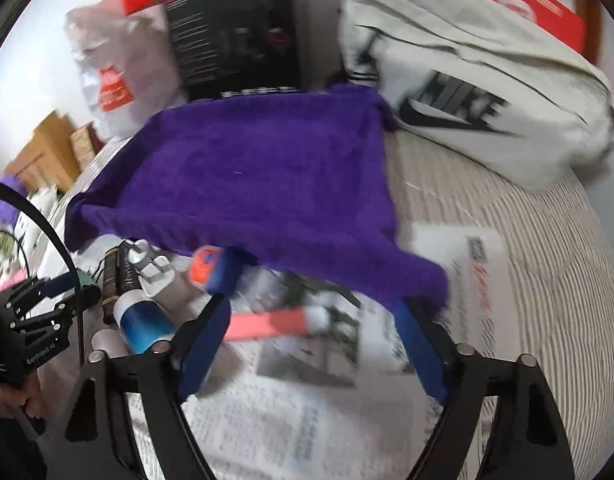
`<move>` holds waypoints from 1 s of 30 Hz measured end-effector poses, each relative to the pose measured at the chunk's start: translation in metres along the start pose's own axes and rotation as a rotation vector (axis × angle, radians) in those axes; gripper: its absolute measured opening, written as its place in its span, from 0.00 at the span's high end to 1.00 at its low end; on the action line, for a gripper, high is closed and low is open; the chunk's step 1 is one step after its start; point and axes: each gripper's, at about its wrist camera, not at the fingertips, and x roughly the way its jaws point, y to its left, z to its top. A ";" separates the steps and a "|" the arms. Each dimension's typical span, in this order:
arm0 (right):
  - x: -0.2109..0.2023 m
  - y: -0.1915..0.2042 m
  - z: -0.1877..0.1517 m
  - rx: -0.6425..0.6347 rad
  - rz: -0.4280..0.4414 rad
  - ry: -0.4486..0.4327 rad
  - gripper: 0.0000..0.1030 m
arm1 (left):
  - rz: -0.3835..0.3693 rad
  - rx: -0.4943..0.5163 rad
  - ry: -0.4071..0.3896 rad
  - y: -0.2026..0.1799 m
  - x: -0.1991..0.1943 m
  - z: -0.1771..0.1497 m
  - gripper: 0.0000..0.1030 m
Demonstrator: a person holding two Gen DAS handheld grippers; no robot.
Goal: Organize rigid objects
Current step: 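Grasp the clear plastic cap with the right gripper while the left gripper holds the clip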
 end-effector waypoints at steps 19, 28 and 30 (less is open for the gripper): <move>0.034 0.023 0.000 -0.123 -0.010 0.047 0.71 | -0.005 -0.009 -0.003 0.000 -0.001 0.002 0.61; 0.024 0.013 -0.002 -0.080 -0.004 0.050 0.71 | -0.032 -0.035 0.017 0.008 -0.003 0.001 0.62; 0.020 0.010 -0.002 -0.076 -0.007 0.046 0.71 | -0.028 -0.036 0.026 0.009 -0.005 0.001 0.62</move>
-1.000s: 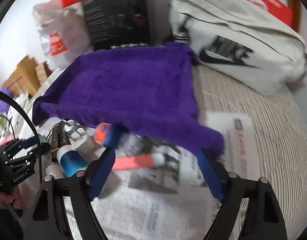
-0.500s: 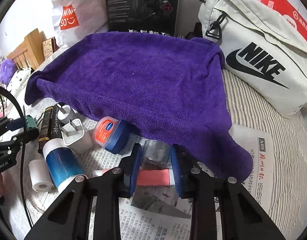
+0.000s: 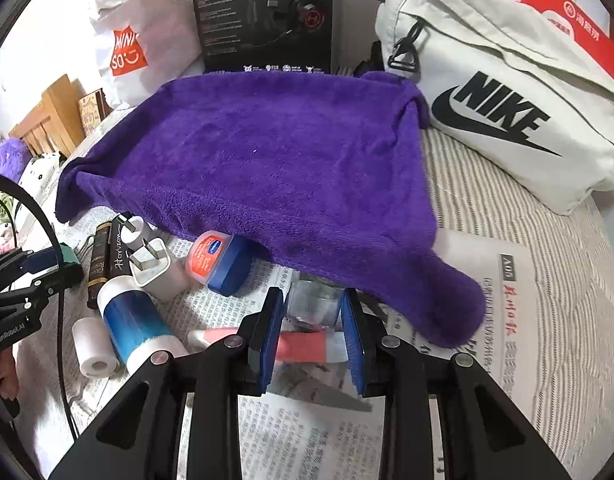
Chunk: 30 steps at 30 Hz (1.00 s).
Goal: Organize rigid objects
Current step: 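Grasp the clear plastic cap with the right gripper while the left gripper holds the clip, then carry clip and cap onto the purple towel and open both grippers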
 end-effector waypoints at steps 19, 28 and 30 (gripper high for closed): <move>-0.034 -0.009 0.002 0.041 0.027 -0.022 0.71 | -0.014 -0.043 0.006 0.005 -0.035 0.002 0.62; -0.051 -0.011 0.022 0.046 0.047 -0.043 0.71 | -0.026 -0.043 -0.009 0.005 -0.048 0.026 0.62; -0.053 -0.013 0.028 0.045 0.054 -0.052 0.71 | -0.029 -0.040 -0.013 0.003 -0.050 0.034 0.62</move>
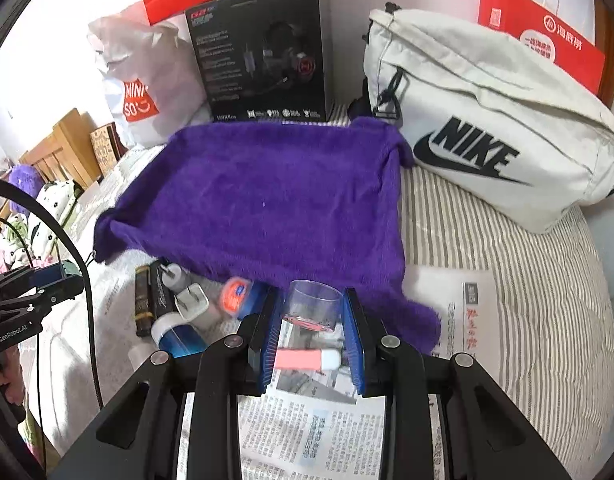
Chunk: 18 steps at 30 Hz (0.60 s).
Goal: Organize rigid objects
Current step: 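Carry clip and cap onto the purple towel and open both grippers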
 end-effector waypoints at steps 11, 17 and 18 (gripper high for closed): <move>0.006 -0.009 0.036 0.006 0.010 -0.009 0.71 | -0.009 0.023 -0.007 -0.002 0.012 0.052 0.62; 0.020 -0.017 0.055 0.013 0.001 -0.007 0.71 | -0.003 0.016 -0.018 0.002 0.025 0.076 0.62; 0.022 -0.019 0.058 0.017 0.002 -0.006 0.71 | 0.000 0.012 -0.022 0.003 0.027 0.080 0.62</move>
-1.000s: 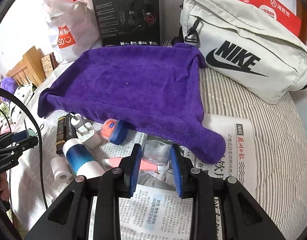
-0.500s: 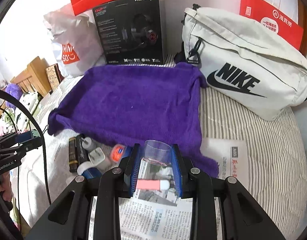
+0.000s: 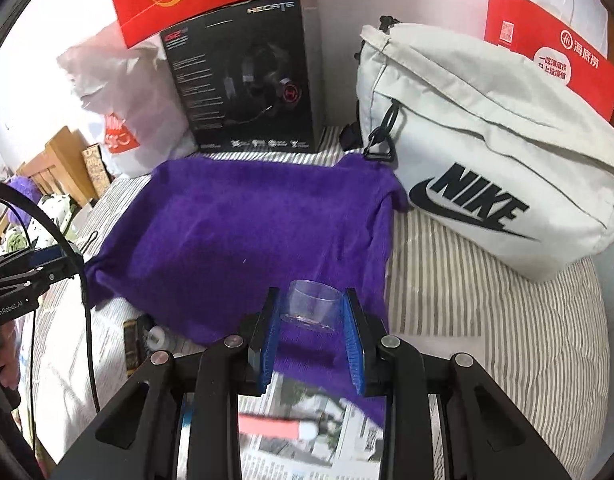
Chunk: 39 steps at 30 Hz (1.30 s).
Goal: Organize rigid objects
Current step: 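Carry clip and cap onto the purple towel and open both grippers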
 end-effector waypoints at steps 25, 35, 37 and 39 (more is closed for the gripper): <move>0.093 -0.005 0.065 -0.031 -0.025 0.062 0.71 | -0.051 -0.042 0.066 0.014 0.100 0.063 0.62; 0.147 0.000 0.079 -0.057 -0.083 0.154 0.71 | -0.037 -0.041 0.133 0.007 0.149 0.078 0.62; 0.154 0.001 0.080 -0.058 -0.102 0.167 0.71 | -0.031 -0.042 0.144 0.007 0.154 0.080 0.62; 0.155 0.003 0.082 -0.068 -0.104 0.188 0.71 | -0.024 -0.036 0.160 0.006 0.159 0.080 0.62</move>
